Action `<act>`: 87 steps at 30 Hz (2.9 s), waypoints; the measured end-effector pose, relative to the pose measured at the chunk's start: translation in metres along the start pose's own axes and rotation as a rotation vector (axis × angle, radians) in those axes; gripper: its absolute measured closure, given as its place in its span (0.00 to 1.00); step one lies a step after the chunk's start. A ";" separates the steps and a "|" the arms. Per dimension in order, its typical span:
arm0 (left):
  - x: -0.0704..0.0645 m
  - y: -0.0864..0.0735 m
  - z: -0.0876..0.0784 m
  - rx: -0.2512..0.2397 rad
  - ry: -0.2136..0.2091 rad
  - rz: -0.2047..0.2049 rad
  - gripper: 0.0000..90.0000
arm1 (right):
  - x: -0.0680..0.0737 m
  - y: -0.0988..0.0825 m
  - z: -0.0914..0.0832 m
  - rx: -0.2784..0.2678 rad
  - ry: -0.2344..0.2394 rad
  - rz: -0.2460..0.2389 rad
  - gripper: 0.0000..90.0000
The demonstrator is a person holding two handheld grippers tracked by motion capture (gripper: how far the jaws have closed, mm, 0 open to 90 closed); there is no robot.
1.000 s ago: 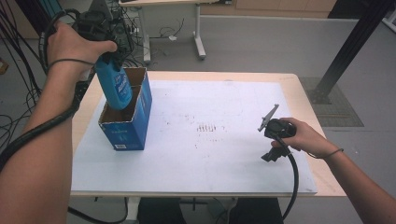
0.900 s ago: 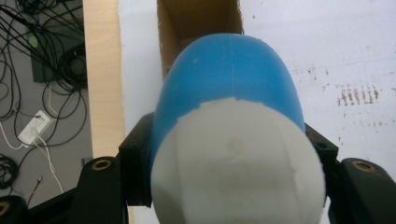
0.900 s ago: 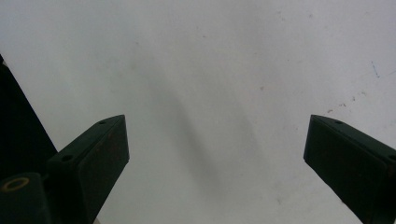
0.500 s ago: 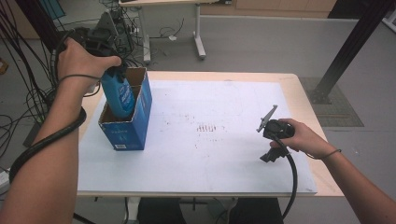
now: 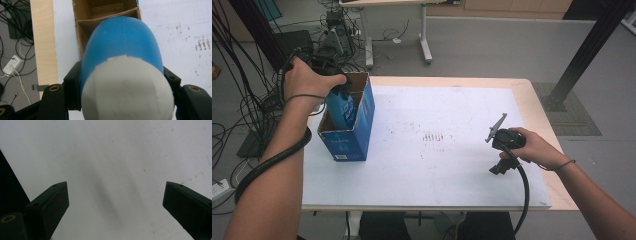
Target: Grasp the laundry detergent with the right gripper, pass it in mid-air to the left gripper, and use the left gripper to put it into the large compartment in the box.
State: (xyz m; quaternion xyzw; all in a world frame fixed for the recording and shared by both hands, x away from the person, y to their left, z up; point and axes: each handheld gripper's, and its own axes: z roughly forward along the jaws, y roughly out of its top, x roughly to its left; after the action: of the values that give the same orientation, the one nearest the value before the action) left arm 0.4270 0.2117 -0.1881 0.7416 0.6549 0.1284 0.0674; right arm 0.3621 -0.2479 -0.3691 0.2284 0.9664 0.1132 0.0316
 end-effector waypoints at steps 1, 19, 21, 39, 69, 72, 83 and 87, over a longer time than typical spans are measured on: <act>0.000 0.000 0.003 -0.004 0.000 -0.001 0.42 | 0.000 0.000 0.000 -0.001 0.000 0.001 0.07; 0.002 -0.010 0.044 -0.011 0.022 -0.043 0.42 | 0.002 -0.001 0.005 0.002 0.011 0.015 0.07; 0.003 -0.011 0.049 0.004 0.018 -0.042 0.42 | 0.001 -0.001 0.006 -0.001 0.013 0.015 0.07; 0.003 -0.019 0.075 0.046 -0.002 -0.035 0.42 | 0.003 -0.001 0.012 0.002 0.023 0.020 0.07; 0.000 -0.021 0.088 0.080 -0.008 -0.021 0.42 | 0.005 -0.002 0.015 0.003 0.029 0.032 0.07; -0.001 -0.020 0.088 0.082 -0.006 -0.020 0.42 | 0.005 -0.002 0.015 0.001 0.029 0.032 0.07; -0.001 -0.020 0.088 0.085 -0.006 -0.021 0.42 | 0.004 -0.001 0.016 0.003 0.028 0.030 0.07; 0.000 -0.020 0.088 0.086 -0.008 -0.024 0.42 | 0.004 -0.001 0.016 0.001 0.028 0.038 0.07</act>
State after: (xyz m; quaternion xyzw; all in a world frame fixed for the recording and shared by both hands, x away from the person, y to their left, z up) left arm 0.4324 0.2199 -0.2779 0.7363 0.6686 0.0962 0.0394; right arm 0.3596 -0.2441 -0.3848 0.2449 0.9624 0.1163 0.0156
